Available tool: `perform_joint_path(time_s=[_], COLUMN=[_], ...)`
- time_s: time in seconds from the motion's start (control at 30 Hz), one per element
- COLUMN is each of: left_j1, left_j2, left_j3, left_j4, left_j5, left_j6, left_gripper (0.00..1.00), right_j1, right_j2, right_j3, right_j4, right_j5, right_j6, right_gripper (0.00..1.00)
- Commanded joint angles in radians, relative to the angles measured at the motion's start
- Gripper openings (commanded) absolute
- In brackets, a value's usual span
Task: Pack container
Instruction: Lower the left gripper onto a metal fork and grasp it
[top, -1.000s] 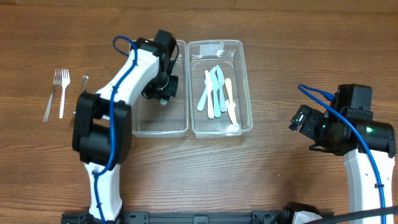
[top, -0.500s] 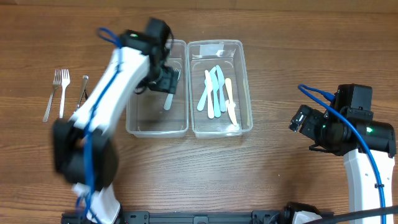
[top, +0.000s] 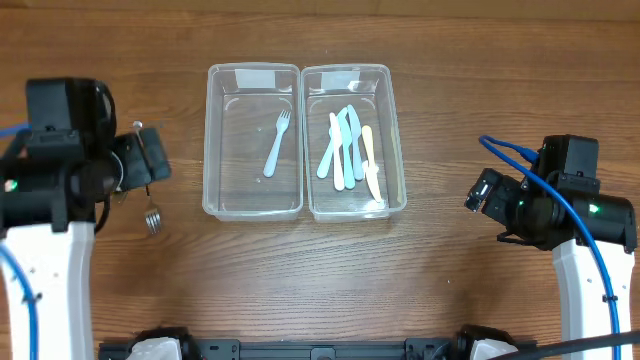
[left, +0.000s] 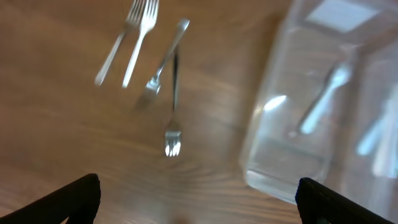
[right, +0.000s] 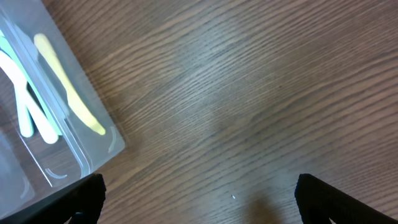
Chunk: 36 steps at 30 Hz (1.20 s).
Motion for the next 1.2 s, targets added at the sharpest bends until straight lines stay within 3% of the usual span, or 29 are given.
perform_joint_path(time_s=[0.0,0.17,0.33,0.63,0.97,1.07,1.17], left_j1=[0.095,0.180,0.182,0.198,0.202,0.202,0.202], left_j2=[0.026,0.091,0.204,0.412,0.491,0.491,0.491], left_j3=[-0.241,-0.490,-0.588,-0.597,-0.597,-0.597,-0.597], left_j4=[0.105,0.317,0.444,0.584,0.632,0.633,0.633], left_j5=[0.067,0.140,0.145,0.185,0.167,0.158,0.158], left_j6=[-0.020,-0.006,0.038,0.055,0.076,0.078,0.078], left_gripper=[1.00,1.00,1.00,1.00,1.00,0.93,0.79], right_j1=[-0.001,-0.001,-0.001,-0.001,-0.001,-0.001,-0.001], right_j2=[0.000,0.000,0.000,0.000,0.000,0.000,0.000], right_j3=[0.004,0.004,0.004,0.004,0.004,0.004,0.004], right_j4=[0.002,-0.001,-0.002,-0.005,-0.005,-0.005,-0.006], right_j5=[-0.001,-0.001,-0.001,-0.001,-0.001,-0.001,0.000], right_j6=[-0.003,-0.003,-0.003,-0.003,-0.004,-0.004,-0.004], right_gripper=[1.00,1.00,1.00,1.00,1.00,1.00,1.00])
